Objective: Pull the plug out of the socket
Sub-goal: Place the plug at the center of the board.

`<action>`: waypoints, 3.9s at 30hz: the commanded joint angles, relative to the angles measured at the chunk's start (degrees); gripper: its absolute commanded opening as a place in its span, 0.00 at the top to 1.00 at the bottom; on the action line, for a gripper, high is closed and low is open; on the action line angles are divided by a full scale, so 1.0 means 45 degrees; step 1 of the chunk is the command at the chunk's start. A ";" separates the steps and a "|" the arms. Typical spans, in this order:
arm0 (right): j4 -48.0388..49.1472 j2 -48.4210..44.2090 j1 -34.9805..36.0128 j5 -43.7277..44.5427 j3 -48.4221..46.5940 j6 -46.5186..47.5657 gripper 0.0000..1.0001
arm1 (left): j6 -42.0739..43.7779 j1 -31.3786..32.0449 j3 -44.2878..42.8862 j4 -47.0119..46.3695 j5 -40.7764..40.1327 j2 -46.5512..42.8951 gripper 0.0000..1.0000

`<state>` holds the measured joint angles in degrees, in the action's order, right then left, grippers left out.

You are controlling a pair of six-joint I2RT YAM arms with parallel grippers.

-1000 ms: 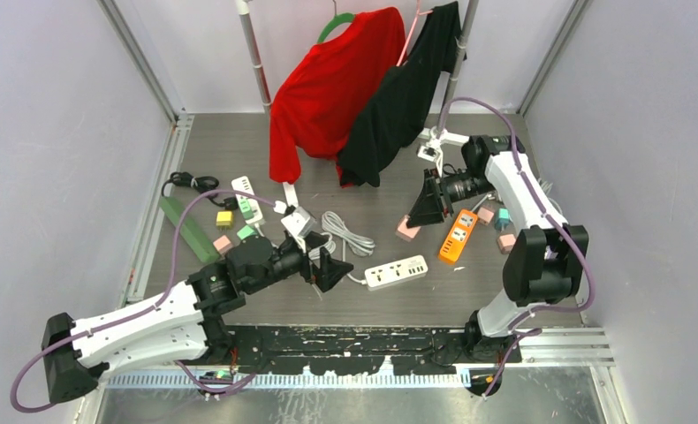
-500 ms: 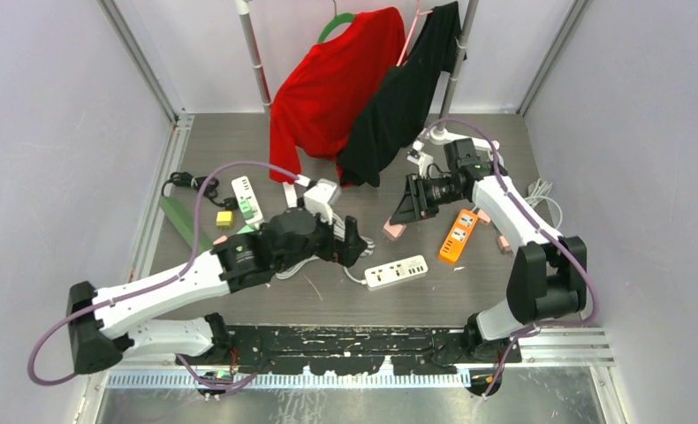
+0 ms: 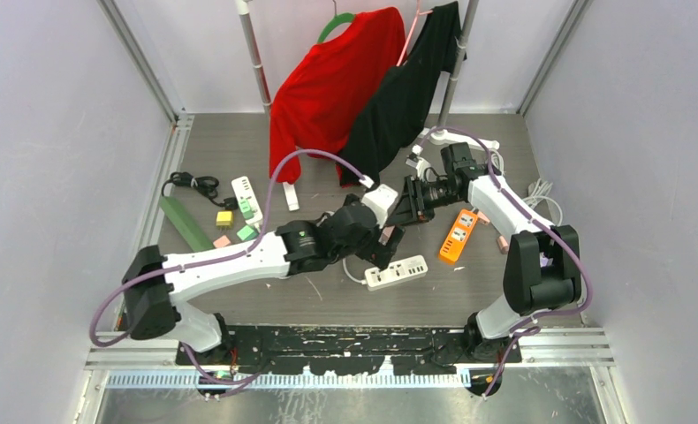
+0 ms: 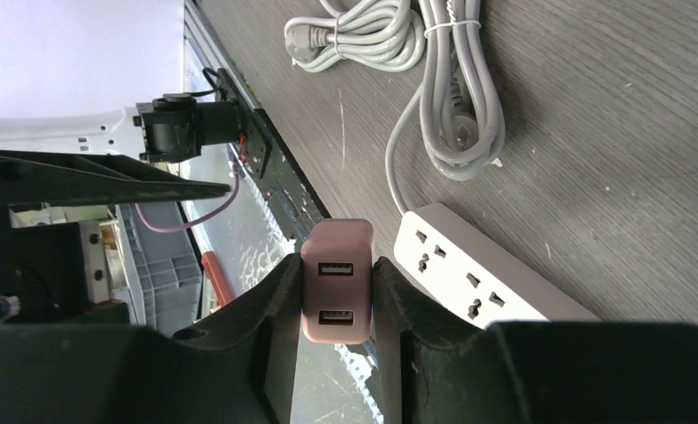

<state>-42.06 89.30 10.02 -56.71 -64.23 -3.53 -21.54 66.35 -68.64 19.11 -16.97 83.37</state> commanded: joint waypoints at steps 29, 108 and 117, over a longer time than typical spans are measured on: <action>-0.0413 0.0184 0.0041 -0.1417 -0.0278 0.0501 0.93 | 0.0202 -0.0675 -0.1682 -0.0963 0.0159 0.2507 0.60; -0.1446 0.0459 -0.0039 -0.0704 -0.0611 0.2843 0.23 | -0.8251 -1.0486 0.6199 0.5319 -0.2148 -0.3419 0.00; -0.1801 0.0415 -0.0122 -0.0581 -0.0766 0.3235 0.22 | -0.7284 -1.0476 0.6783 0.4485 0.0645 -0.6316 0.00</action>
<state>-49.21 91.44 9.89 -59.00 -65.36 9.43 -56.88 19.49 -39.03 41.74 -20.49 61.06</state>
